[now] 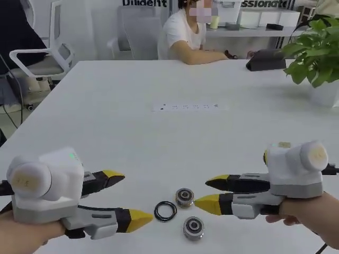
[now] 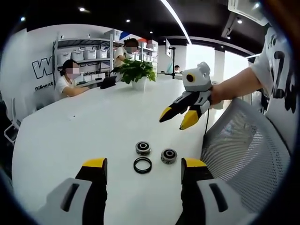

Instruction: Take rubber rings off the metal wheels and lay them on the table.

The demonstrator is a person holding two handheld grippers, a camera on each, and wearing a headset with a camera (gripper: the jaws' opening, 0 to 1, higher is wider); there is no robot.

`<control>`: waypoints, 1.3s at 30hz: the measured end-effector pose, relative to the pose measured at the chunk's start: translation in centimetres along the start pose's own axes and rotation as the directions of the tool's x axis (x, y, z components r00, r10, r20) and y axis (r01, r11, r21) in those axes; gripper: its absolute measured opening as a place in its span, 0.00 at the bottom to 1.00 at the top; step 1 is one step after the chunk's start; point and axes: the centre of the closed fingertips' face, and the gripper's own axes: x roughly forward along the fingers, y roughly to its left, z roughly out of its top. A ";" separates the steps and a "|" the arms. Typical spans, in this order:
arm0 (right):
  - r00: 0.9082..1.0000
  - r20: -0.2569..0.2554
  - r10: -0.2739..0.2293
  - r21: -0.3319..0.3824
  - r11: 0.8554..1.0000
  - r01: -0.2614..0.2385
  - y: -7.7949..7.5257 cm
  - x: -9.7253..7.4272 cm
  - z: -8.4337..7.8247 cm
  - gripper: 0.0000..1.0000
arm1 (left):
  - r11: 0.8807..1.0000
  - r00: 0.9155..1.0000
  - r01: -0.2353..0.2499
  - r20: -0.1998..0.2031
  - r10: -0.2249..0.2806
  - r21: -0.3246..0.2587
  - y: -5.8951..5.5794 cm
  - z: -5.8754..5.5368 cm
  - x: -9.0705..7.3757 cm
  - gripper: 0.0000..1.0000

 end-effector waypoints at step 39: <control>0.988 -0.073 -0.137 -0.135 0.983 0.126 2.4 -6.6 -2.6 0.72 | 0.998 0.998 -0.065 0.021 0.065 -0.015 -2.2 0.2 -4.4 0.73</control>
